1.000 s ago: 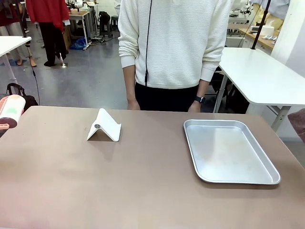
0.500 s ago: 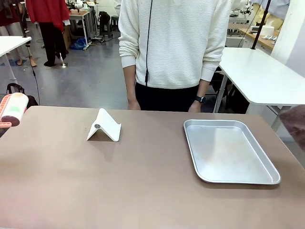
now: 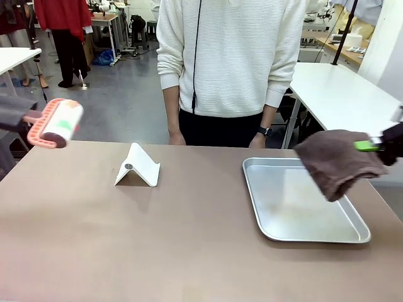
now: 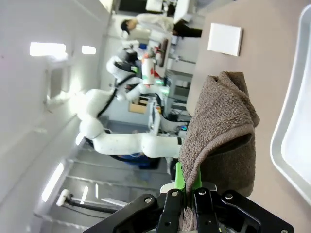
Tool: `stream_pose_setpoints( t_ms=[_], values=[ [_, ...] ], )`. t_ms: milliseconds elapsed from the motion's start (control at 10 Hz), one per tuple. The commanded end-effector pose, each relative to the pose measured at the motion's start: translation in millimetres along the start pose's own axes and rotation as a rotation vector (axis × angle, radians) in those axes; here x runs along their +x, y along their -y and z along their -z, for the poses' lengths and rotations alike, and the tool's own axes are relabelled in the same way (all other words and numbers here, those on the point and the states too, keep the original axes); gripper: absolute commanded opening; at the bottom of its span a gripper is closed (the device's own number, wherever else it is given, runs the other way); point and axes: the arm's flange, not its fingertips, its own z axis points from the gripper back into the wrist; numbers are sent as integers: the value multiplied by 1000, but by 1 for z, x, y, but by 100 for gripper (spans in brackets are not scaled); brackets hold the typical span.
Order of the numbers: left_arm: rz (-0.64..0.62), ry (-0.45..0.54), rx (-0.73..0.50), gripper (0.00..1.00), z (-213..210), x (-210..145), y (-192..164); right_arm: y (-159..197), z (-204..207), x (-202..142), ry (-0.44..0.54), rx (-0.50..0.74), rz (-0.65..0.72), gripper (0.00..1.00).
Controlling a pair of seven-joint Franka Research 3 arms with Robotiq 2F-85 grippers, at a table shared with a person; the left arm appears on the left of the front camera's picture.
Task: Clean the surface of the table.
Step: Return the Lint Roller and towel to their original positions.
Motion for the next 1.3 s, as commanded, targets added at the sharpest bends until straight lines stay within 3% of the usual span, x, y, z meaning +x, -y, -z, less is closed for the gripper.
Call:
stream_pose_setpoints(
  t_ms=[0, 200, 400, 500, 700, 800, 900, 1000, 1200],
  values=[
    [-25, 28, 103, 22, 39, 25, 18, -6, 60, 20, 56, -50, -44, 5],
    [-44, -46, 294, 22, 83, 60, 43, -6, 126, 37, 66, -59, -75, 5],
    [-63, -12, 376, 22, 116, 91, 52, 16, 169, 48, 132, -70, -24, 5],
    [-63, -6, 390, 22, 133, 104, 52, 33, 186, 52, 72, -50, 43, 5],
    [-76, 8, 374, 22, 156, 122, 45, 60, 204, 55, 25, -32, 131, 5],
    [-108, -2, 353, 22, 160, 128, 39, 64, 201, 55, 21, -11, 146, 5],
    [-51, -3, 384, 22, 155, 116, 46, 63, 173, 54, -36, 5, 141, 5],
    [-51, -3, 384, 22, 155, 116, 46, 69, 205, 41, 10, -46, 144, 5],
    [-51, -3, 384, 22, 155, 116, 46, 69, 205, 41, 10, -46, 144, 5]
  ],
)
